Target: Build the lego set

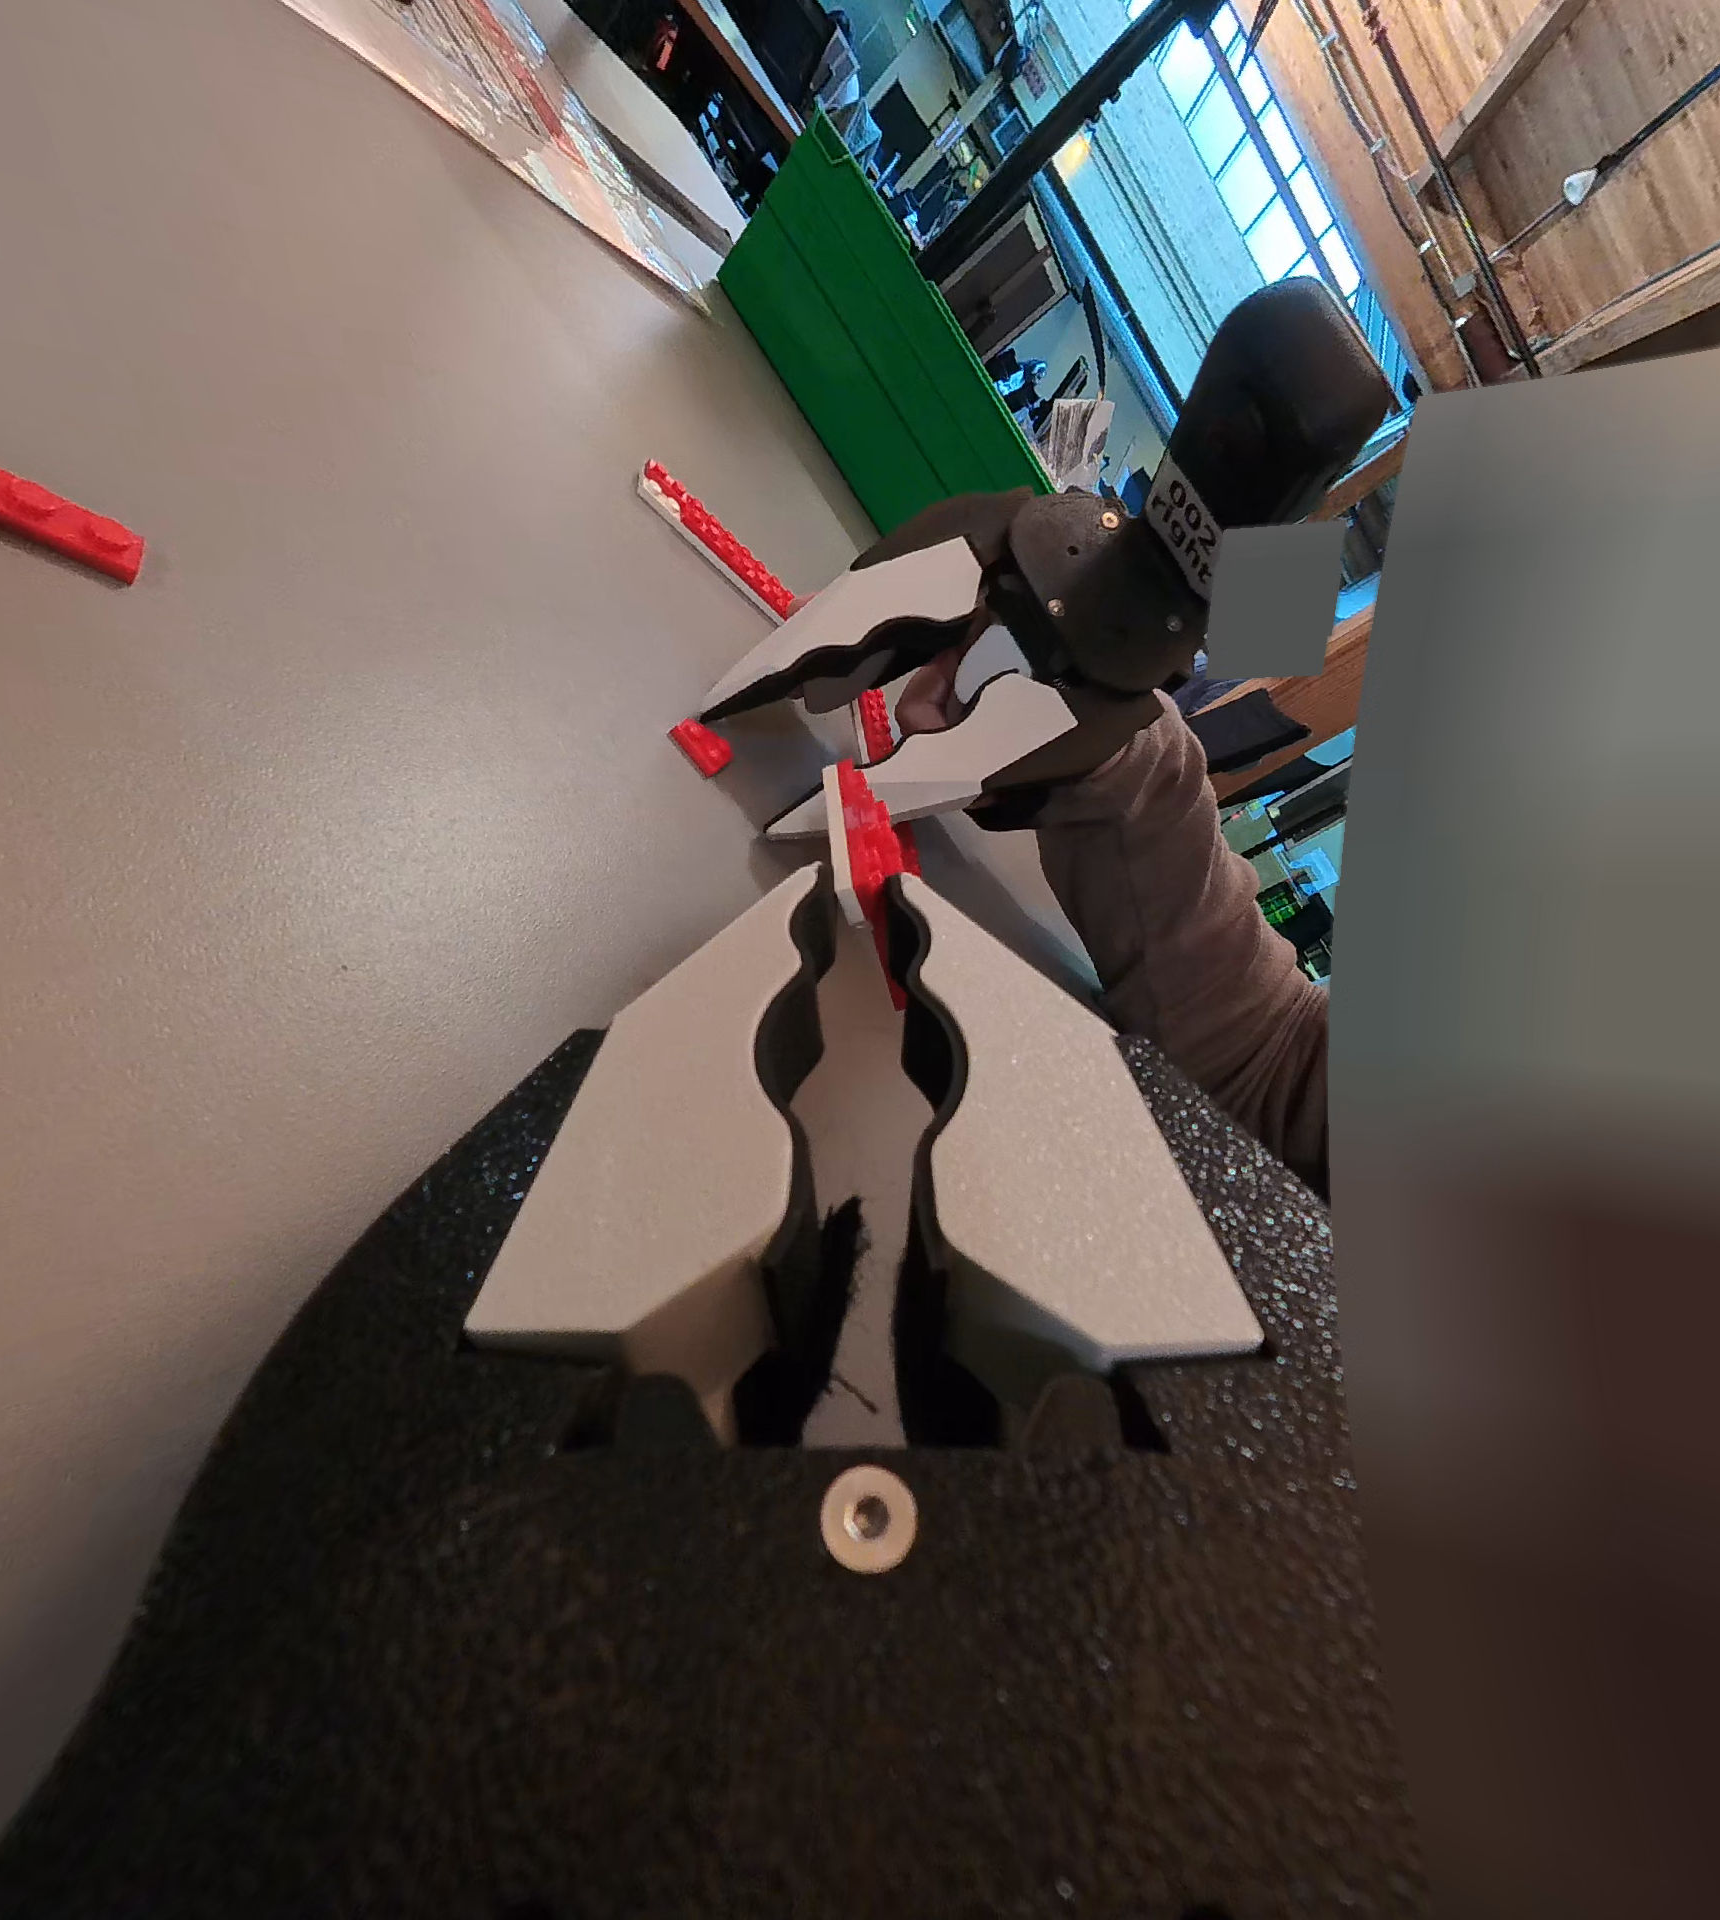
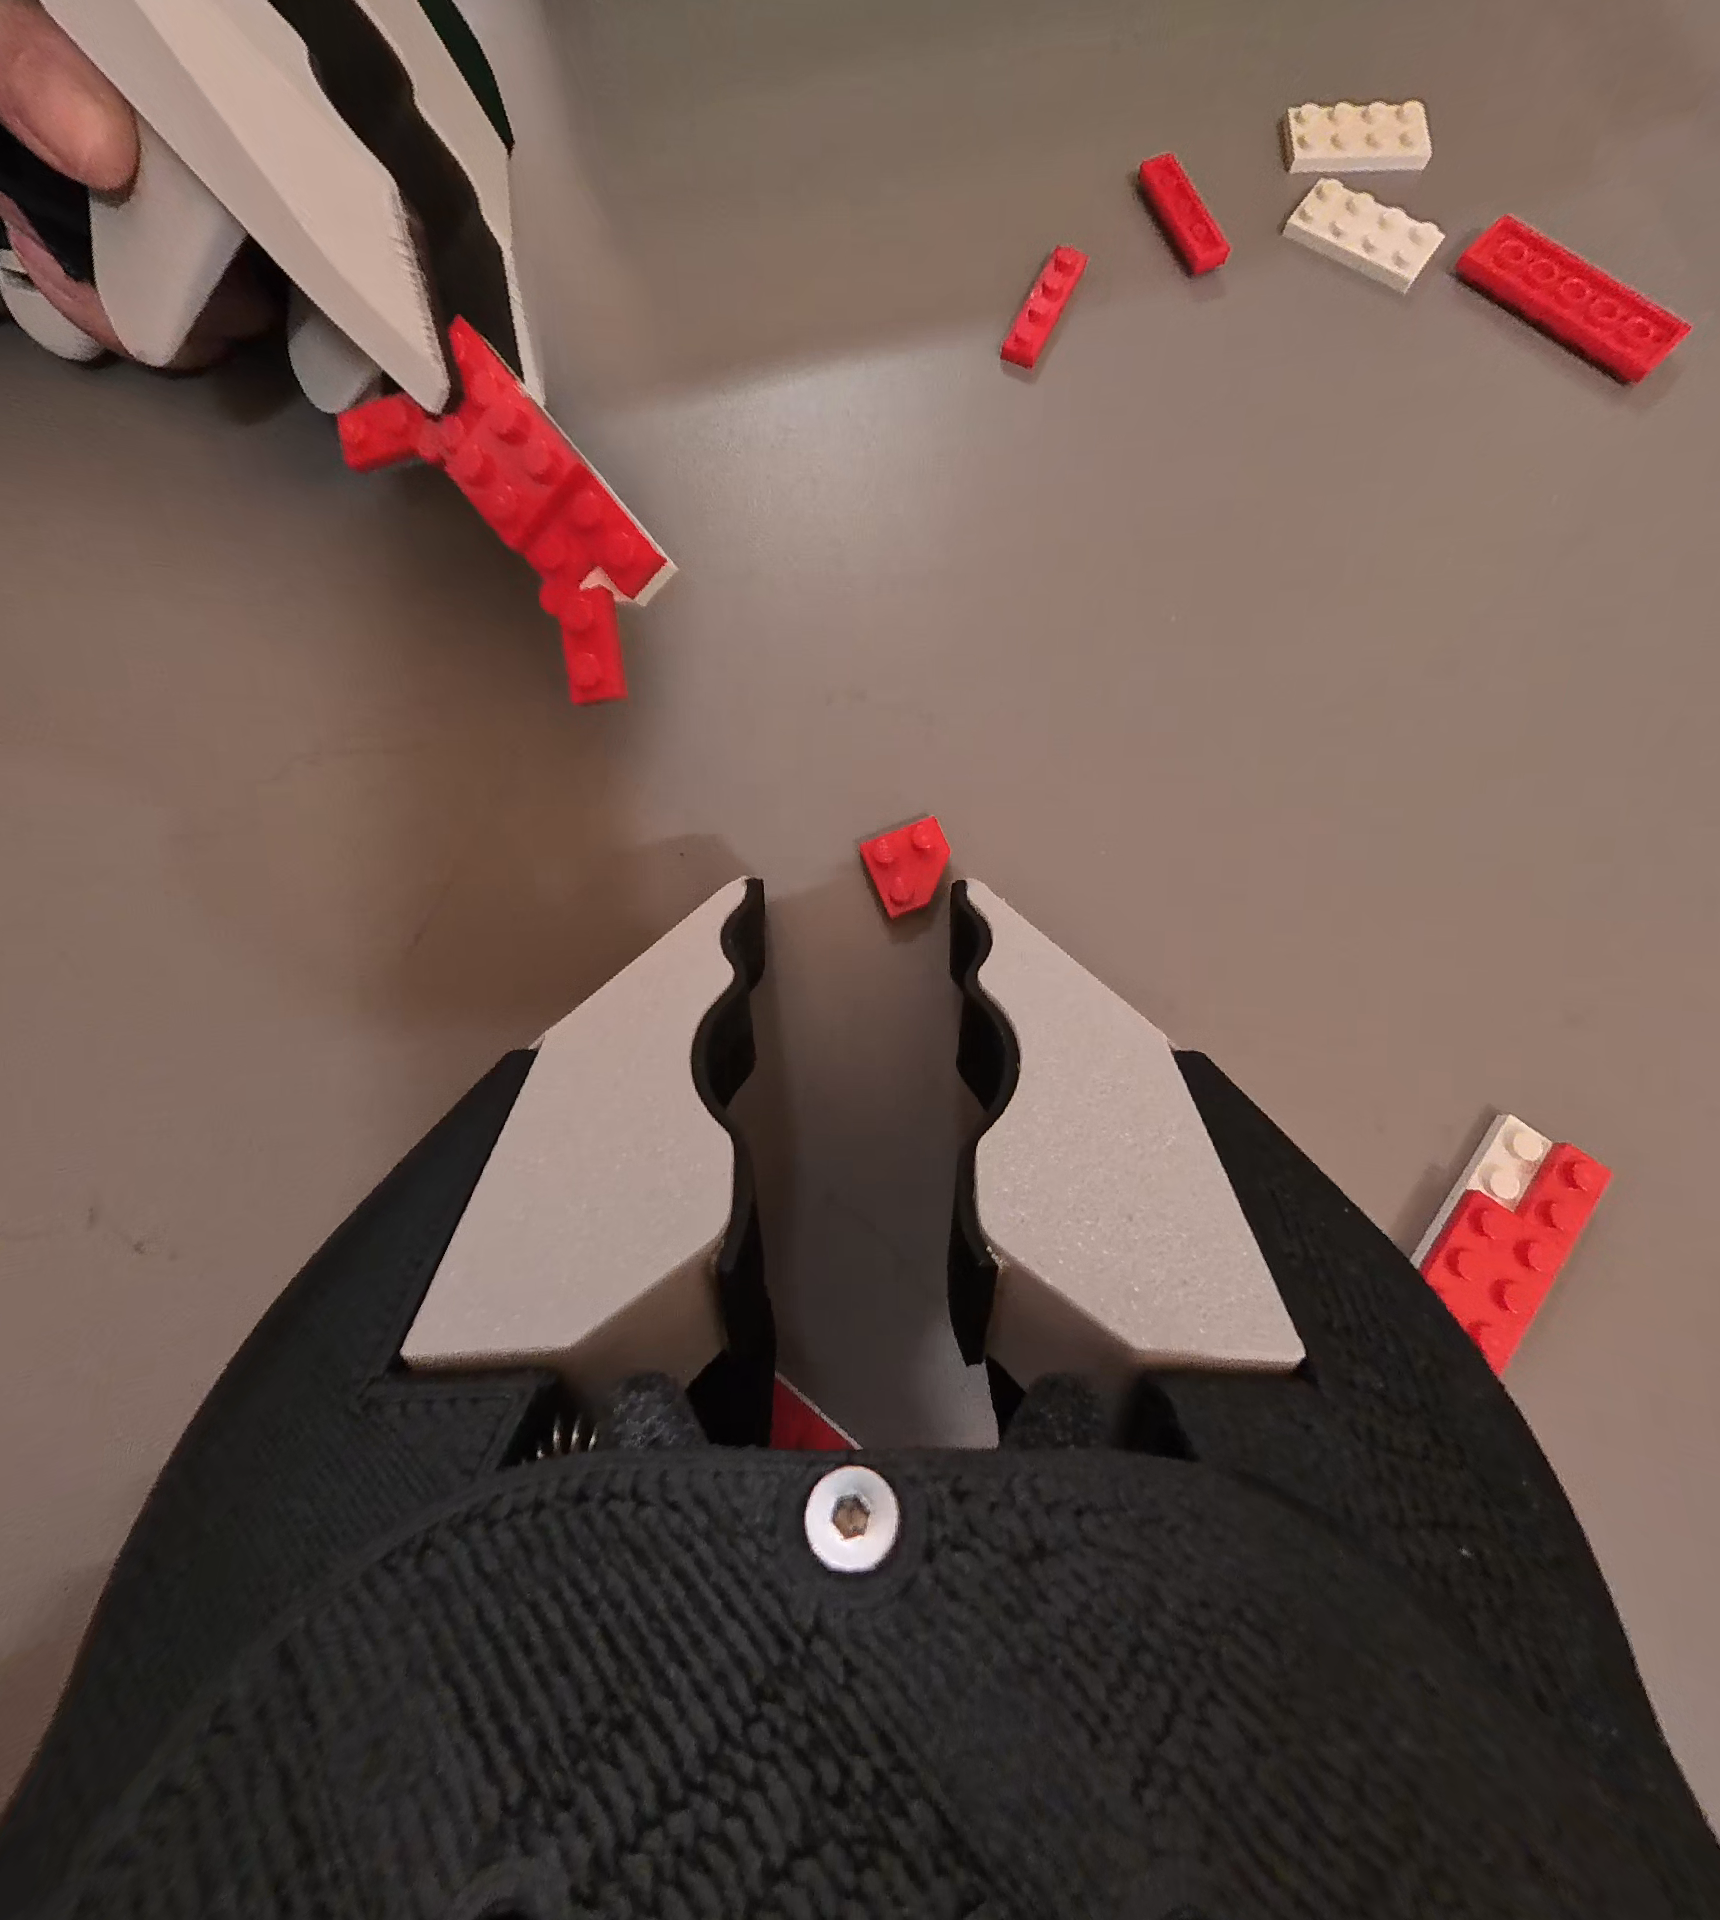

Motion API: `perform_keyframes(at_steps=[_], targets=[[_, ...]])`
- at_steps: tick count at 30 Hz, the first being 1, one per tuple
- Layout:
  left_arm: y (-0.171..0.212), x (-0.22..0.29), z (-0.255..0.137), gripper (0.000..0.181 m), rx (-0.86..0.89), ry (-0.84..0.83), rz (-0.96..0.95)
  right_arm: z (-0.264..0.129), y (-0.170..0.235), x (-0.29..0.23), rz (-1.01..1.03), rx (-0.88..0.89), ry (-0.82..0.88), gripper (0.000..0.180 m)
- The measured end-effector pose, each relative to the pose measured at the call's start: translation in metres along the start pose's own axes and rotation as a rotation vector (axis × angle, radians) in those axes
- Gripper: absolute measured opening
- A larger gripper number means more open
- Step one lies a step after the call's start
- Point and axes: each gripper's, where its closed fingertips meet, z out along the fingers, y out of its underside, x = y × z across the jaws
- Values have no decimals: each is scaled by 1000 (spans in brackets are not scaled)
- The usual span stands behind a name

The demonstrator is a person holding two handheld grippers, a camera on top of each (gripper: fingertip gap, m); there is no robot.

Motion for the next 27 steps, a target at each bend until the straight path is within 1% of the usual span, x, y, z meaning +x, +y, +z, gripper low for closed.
perform_keyframes(at_steps=[18,27], targets=[[0,0,0,7,1,2,-5,1,0,-7,-10,0,-26,34],[0,0,0,7,0,3,-4,0,1,-25,-31,-11,-89,30]])
